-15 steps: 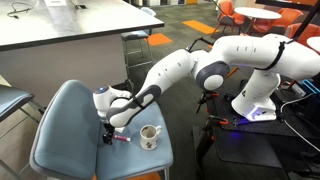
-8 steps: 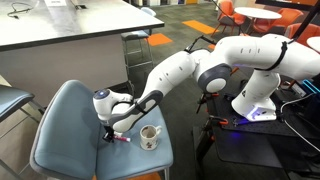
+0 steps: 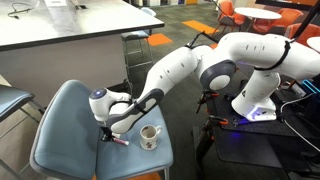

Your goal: Put the marker in the cup

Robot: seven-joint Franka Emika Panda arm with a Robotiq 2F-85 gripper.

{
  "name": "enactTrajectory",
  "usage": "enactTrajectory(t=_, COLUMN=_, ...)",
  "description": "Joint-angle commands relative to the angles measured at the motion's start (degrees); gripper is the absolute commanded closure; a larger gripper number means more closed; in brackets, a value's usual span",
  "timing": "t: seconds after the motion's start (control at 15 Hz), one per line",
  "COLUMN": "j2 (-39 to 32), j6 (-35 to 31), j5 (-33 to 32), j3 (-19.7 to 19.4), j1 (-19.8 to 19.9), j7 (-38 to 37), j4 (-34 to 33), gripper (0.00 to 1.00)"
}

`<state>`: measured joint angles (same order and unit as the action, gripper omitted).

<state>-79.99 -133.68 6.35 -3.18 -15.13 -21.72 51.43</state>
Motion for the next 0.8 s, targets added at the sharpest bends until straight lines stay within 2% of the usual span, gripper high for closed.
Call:
enactTrajectory(t=0.0, j2=7.03, j6=-3.08, j5=-0.43, j3=-1.89, j1=-1.20, j7=-2.08, j4=10.51, gripper=0.95)
enactTrajectory(t=0.13, j2=10.22, j6=-6.55, j5=-0.82, j3=-3.53, j1=-1.70, j7=-2.25, j4=15.46, gripper=0.95)
enactTrajectory(t=0.2, j2=11.72, j6=-9.41, j5=-1.93, j3=-5.81, j1=-2.99, j7=-3.24, j4=18.27, gripper=0.95)
enactTrajectory(t=0.47, j2=16.10, j6=-25.87, j5=-1.09, j3=-9.80, j1=-6.10, j7=-5.30, j4=29.31, gripper=0.95)
enactTrajectory(t=0.53, j2=16.98, j6=-29.31, j5=-2.22, j3=-9.72, j1=-6.54, j7=-7.48, j4=32.03, gripper=0.95)
enactTrajectory(t=0.73, j2=19.16, j6=-40.00, j5=-0.01, j3=-14.38, j1=-12.48, j7=-13.31, j4=41.81, gripper=0.95)
